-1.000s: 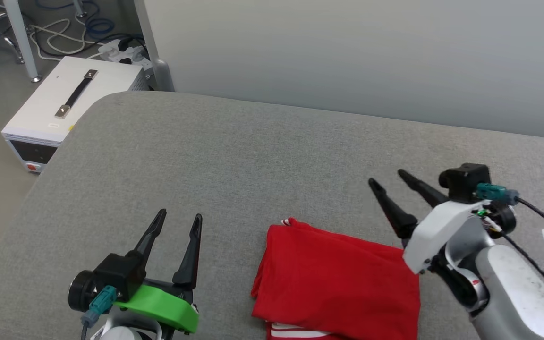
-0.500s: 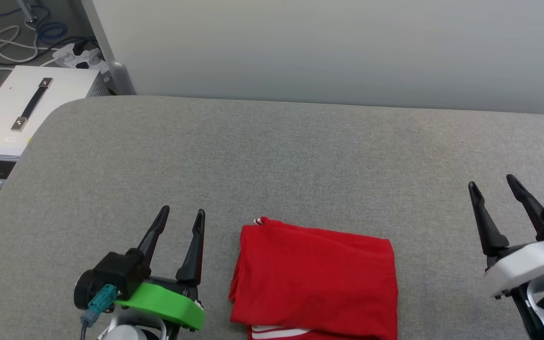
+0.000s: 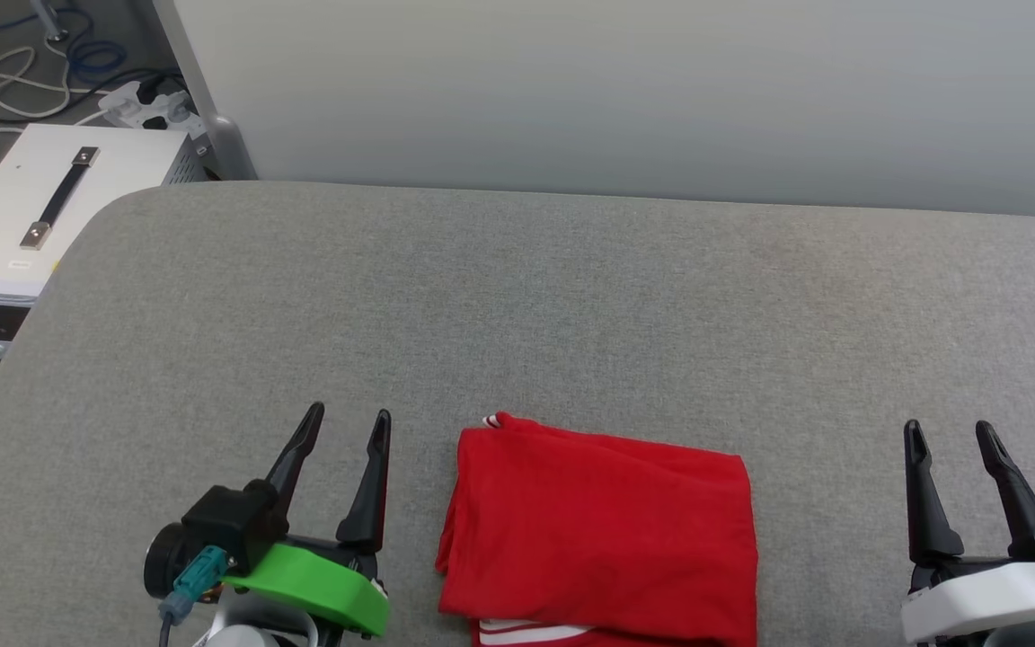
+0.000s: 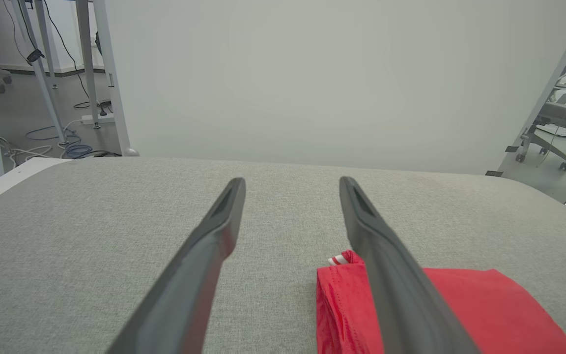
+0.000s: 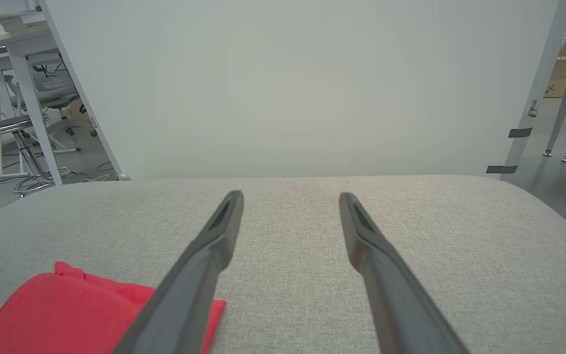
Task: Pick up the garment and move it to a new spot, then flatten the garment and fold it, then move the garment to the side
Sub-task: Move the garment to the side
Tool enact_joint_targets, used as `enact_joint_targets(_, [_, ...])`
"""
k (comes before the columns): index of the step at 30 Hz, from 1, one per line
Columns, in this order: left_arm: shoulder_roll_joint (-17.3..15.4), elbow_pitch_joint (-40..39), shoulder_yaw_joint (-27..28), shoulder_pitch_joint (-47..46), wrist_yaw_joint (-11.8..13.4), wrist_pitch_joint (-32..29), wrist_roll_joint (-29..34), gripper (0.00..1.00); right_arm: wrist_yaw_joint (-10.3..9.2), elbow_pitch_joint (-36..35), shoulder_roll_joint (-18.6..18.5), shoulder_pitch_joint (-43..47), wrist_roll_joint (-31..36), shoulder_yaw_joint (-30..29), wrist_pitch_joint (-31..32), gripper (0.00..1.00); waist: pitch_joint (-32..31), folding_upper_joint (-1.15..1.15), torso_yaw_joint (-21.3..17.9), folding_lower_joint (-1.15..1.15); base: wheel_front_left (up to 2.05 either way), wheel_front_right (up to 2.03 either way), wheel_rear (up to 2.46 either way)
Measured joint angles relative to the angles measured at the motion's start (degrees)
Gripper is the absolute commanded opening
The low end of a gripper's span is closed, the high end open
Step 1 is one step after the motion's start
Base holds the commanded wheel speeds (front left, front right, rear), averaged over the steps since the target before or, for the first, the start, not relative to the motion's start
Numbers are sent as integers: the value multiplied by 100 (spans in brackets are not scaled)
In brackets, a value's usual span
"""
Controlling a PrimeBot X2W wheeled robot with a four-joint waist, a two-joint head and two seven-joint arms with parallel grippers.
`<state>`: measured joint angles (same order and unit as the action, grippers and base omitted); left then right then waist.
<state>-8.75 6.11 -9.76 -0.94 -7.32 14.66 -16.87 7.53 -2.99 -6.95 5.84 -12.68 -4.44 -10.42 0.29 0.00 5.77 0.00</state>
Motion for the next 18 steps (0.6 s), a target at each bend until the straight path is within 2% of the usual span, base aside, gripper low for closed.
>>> enact_joint_targets(18, [-14, 80, -122, 92, 0, 0, 1, 100, 0, 199, 159, 106, -25, -11, -51, 100, -95, 0, 9, 0, 0, 0, 0])
